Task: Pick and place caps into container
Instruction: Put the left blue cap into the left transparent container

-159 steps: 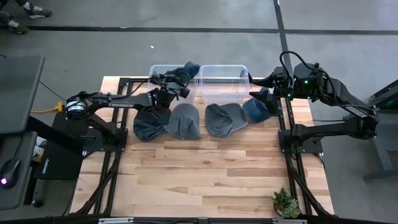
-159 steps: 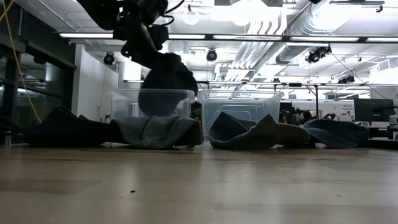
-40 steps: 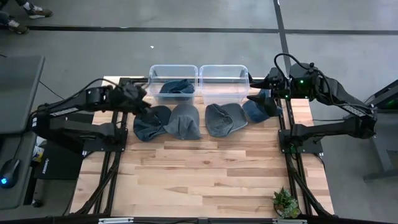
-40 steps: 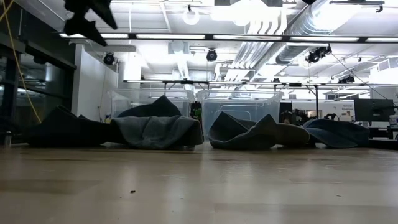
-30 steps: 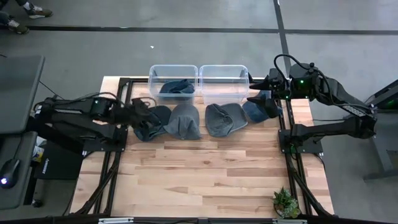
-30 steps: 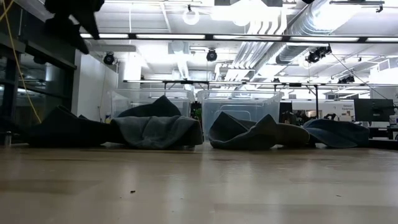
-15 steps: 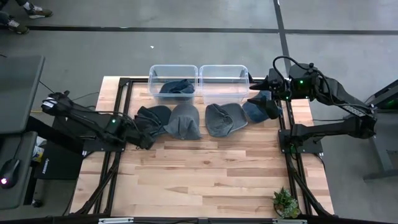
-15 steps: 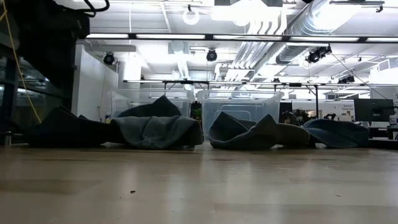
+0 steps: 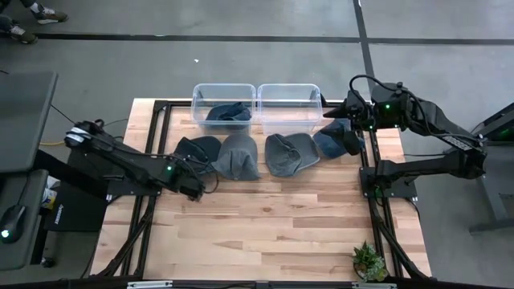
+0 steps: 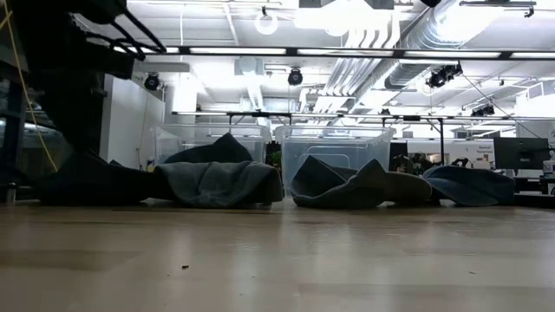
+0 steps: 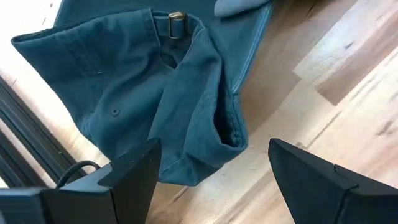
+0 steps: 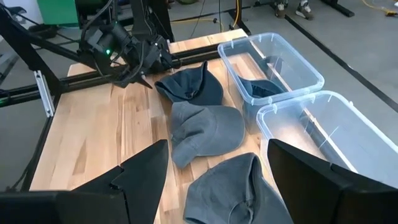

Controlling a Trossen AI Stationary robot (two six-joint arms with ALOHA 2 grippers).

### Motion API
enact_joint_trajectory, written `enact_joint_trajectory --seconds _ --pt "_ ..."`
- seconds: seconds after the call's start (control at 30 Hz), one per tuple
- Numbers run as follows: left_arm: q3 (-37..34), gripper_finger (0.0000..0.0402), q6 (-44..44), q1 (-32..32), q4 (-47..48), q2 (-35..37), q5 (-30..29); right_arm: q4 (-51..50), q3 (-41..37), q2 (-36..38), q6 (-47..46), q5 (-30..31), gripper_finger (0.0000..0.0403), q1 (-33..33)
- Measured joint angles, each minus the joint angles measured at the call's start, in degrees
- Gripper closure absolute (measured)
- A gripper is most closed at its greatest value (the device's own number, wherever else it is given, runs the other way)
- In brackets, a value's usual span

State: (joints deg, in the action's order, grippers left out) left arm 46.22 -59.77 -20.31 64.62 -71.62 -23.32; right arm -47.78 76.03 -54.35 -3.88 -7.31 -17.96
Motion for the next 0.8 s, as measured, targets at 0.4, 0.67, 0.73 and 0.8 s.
enact_joint_trajectory --seconds 0.4,0.67,0.73,0.8 --pt "0.02 0.0108 0.00 0.04 0.17 -5.75 -0.43 -0.42 0.00 0.00 -0.31 -0.38 0.0132 0.00" --pt "0.02 0.0108 -0.76 0.04 -0.47 -9.90 -3.31 -0.44 0.00 0.00 -2.17 -0.51 0.0132 0.00" --pt "0.02 0.0108 -1.51 0.04 -0.65 -10.83 -4.11 -0.44 0.00 0.00 -2.95 -0.54 0.0132 0.00" --pt "0.02 0.0108 -2.43 0.04 -0.67 -11.49 -4.32 -0.44 0.00 0.00 -3.62 -0.69 0.0132 0.00"
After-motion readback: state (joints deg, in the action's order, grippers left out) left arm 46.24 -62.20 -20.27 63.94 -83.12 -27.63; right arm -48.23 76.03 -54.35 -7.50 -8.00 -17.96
